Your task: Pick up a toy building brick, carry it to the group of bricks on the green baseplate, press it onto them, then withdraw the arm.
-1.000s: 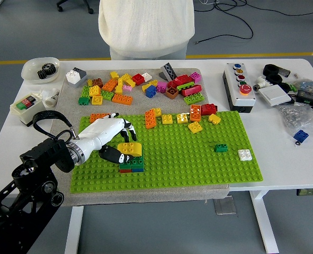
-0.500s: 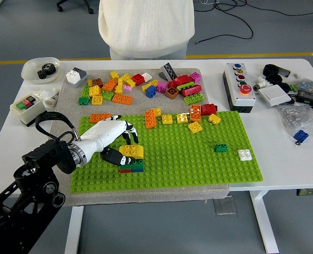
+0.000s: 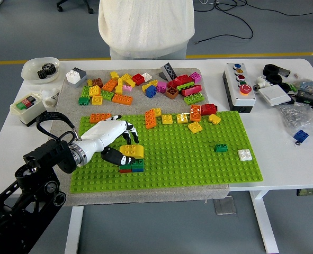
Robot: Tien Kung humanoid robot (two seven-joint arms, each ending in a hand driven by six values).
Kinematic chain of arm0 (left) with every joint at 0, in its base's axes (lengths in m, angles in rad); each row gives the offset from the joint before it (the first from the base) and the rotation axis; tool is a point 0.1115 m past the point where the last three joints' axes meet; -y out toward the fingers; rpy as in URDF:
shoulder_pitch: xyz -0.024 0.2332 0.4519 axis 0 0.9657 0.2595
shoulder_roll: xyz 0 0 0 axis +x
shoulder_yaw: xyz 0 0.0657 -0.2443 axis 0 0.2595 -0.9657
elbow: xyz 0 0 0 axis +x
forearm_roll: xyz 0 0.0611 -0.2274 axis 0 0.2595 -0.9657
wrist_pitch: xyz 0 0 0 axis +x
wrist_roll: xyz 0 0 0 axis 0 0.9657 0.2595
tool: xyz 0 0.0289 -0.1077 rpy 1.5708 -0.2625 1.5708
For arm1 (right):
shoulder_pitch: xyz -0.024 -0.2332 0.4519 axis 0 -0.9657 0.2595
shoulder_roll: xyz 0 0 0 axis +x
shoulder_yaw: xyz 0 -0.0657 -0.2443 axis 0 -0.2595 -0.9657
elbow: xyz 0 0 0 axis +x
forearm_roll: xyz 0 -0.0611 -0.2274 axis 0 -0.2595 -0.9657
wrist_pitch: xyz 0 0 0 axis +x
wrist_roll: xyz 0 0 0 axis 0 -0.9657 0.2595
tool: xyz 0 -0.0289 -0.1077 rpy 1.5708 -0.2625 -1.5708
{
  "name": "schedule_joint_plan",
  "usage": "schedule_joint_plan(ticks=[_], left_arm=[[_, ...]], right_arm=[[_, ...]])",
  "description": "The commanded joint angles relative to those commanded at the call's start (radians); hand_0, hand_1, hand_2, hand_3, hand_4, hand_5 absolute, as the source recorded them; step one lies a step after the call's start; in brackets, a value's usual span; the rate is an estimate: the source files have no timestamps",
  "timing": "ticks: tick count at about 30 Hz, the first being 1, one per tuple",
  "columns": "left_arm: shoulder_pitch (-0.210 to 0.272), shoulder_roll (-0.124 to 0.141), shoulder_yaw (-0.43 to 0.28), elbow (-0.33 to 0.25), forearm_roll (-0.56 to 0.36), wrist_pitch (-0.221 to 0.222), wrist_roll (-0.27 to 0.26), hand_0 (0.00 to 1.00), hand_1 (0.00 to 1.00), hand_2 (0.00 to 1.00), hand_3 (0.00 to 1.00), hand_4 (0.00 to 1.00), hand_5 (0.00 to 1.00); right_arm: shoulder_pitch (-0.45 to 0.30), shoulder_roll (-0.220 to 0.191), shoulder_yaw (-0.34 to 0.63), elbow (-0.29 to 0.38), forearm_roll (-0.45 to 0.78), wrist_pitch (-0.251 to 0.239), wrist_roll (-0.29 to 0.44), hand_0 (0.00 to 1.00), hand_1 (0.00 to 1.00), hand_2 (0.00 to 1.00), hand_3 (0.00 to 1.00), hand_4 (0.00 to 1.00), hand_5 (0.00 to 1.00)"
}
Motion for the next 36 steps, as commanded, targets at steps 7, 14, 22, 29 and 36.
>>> schedule_joint_plan(ticks=[7, 14, 22, 29, 36], left_arm=[[-0.002, -0.001, 0.001, 0.003, 0.003, -0.006, -0.003, 0.998, 0.613, 0.447, 0.511, 0.832, 0.002], [-0.001, -0.003, 0.002, 0.012, 0.008, -0.009, -0.007, 0.998, 0.616, 0.448, 0.511, 0.835, 0.002], [-0.003, -0.005, 0.001, 0.018, 0.007, -0.004, -0.007, 0.998, 0.617, 0.447, 0.508, 0.834, 0.002], [-0.006, -0.005, -0.001, 0.02, 0.008, 0.0, -0.006, 0.998, 0.624, 0.447, 0.506, 0.844, 0.002], [-0.005, -0.006, -0.002, 0.023, 0.015, -0.006, -0.009, 0.998, 0.632, 0.448, 0.504, 0.849, 0.002]], right_arm=[[0.001, 0.0, -0.001, 0.0, 0.0, 0.0, 0.0, 0.746, 0.644, 0.716, 0.637, 0.891, 0.486], [0.001, 0.001, -0.003, 0.0, 0.0, 0.0, 0.0, 0.746, 0.644, 0.717, 0.637, 0.891, 0.486], [0.0, 0.001, -0.004, 0.0, 0.0, 0.0, 0.001, 0.746, 0.644, 0.717, 0.637, 0.891, 0.486], [0.0, 0.002, -0.005, 0.0, 0.0, 0.0, 0.001, 0.746, 0.645, 0.717, 0.637, 0.892, 0.489], [0.0, 0.002, -0.006, 0.0, 0.0, 0.002, 0.001, 0.746, 0.644, 0.717, 0.637, 0.891, 0.49]])
